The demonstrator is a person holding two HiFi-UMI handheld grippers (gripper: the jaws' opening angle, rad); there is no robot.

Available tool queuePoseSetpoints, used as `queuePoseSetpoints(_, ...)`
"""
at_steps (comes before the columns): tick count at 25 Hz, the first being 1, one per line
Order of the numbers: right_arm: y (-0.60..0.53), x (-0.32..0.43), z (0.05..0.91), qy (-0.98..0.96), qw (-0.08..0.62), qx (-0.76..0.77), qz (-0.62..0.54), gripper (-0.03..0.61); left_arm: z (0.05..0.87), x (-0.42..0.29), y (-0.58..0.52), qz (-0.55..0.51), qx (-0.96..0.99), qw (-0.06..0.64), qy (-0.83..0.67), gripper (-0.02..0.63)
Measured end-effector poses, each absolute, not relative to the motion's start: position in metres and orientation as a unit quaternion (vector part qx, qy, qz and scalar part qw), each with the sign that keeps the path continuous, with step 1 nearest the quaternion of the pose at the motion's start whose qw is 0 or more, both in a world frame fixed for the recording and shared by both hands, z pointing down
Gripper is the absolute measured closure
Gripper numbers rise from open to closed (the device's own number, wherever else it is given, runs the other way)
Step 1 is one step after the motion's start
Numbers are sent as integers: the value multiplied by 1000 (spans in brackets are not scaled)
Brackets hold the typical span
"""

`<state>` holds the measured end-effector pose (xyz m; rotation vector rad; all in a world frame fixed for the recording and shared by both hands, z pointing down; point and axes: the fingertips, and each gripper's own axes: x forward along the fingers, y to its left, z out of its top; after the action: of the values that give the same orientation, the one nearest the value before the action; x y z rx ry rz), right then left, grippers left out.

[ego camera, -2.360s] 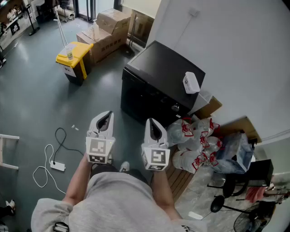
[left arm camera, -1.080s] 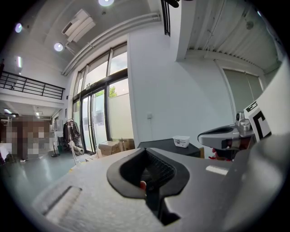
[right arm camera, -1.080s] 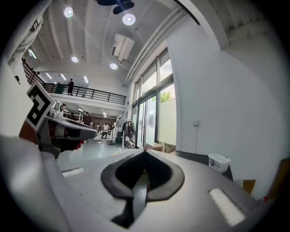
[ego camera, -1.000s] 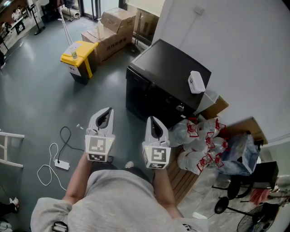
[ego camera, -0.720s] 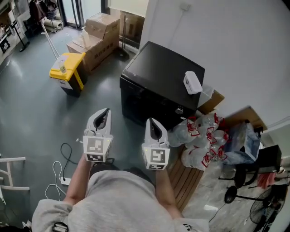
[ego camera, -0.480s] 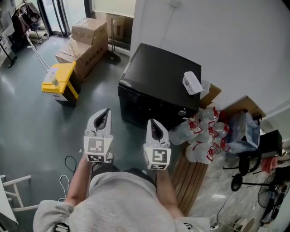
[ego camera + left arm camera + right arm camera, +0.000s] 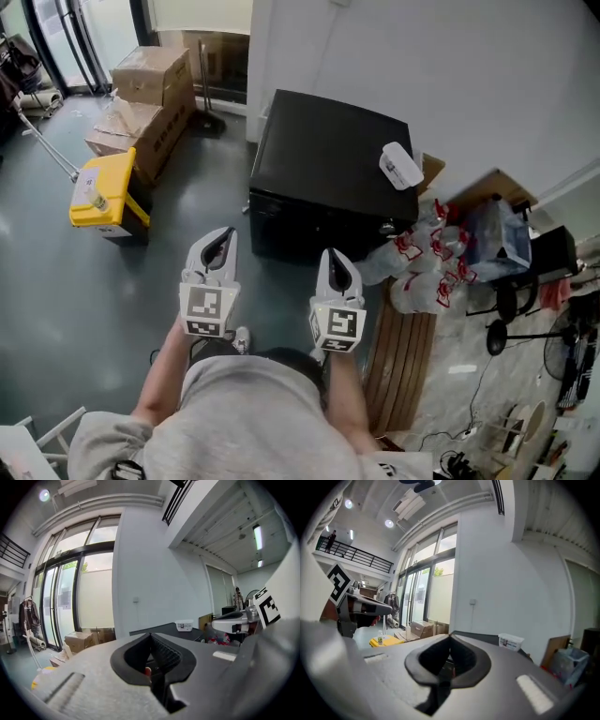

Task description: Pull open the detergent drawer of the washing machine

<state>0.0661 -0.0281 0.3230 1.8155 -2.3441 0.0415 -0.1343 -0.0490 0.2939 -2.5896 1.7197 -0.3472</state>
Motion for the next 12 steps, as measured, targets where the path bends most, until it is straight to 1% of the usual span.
queuePoseSetpoints(7,-29,67,334,-747,98,657,27,575,310,-128,-71,-110,-862,0,495,604)
queuePoseSetpoints(12,-41,61,350,-745,111,657,33,575,330,-121,-87,-114,-870,-12,480,604)
